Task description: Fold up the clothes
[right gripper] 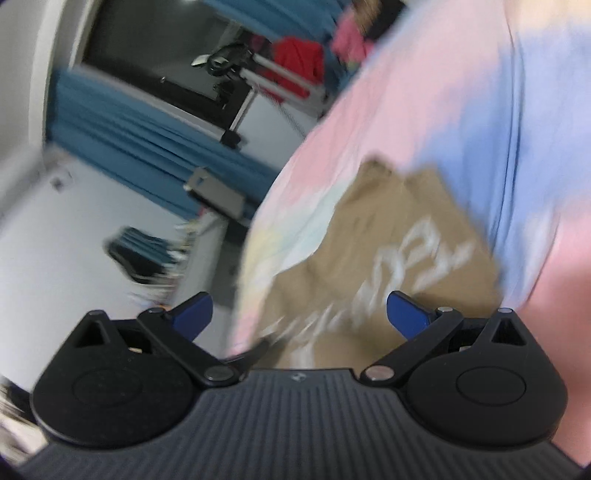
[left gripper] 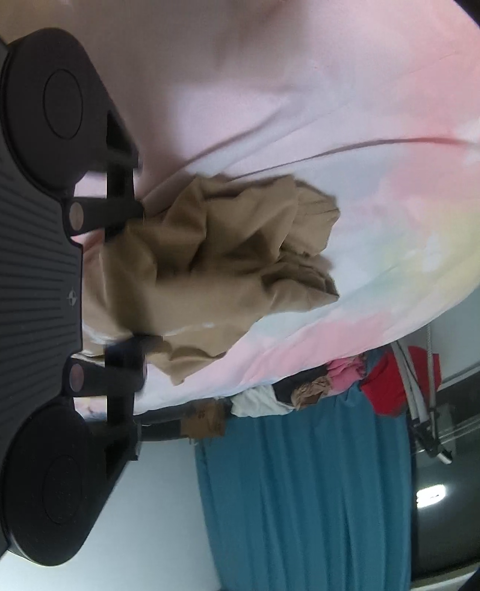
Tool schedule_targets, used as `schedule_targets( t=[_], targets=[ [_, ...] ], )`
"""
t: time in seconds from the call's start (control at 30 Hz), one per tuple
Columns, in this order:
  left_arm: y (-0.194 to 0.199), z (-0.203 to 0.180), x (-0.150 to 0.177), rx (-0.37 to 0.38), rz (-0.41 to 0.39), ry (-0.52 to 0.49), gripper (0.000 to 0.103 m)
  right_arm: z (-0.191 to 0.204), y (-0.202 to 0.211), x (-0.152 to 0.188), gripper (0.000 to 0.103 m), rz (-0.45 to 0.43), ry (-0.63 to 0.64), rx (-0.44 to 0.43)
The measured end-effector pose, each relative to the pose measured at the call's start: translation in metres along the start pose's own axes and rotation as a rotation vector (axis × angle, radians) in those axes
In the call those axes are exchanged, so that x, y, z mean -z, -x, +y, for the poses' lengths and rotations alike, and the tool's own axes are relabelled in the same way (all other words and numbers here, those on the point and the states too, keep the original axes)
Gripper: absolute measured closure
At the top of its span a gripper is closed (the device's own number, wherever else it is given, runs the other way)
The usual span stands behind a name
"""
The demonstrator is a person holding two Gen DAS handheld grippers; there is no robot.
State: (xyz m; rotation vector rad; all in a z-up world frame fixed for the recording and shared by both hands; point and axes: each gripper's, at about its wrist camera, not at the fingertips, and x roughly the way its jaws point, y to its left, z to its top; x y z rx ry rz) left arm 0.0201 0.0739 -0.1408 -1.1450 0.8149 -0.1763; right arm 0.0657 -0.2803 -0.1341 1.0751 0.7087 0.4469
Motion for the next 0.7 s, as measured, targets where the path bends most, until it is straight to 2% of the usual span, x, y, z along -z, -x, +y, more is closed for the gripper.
schedule_targets(
  t=[0.1,0.23,0.3,0.57,0.67,0.7],
  targets=[
    [0.005,-0.002,-0.003,0.057,-0.023,0.006,0.074,-0.009,-0.008,0.019,0.0,0.089,-0.152,-0.087],
    [0.012,-0.006,-0.001,0.138,-0.047,0.008,0.076,-0.028,-0.031,0.04,0.0,0.186,-0.311,-0.11],
    [0.015,-0.006,-0.002,0.171,-0.049,0.012,0.076,-0.04,-0.042,0.043,0.0,0.207,-0.38,-0.106],
    [0.028,-0.011,-0.005,0.273,-0.071,-0.007,0.077,-0.068,-0.027,0.007,0.0,-0.039,-0.446,-0.088],
    [0.034,-0.013,-0.005,0.307,-0.08,-0.018,0.078,-0.068,-0.033,0.003,0.039,-0.026,-0.413,-0.045],
    [0.036,-0.014,-0.005,0.299,-0.086,-0.031,0.077,-0.064,-0.035,0.006,0.047,-0.024,-0.394,-0.037]
  ],
)
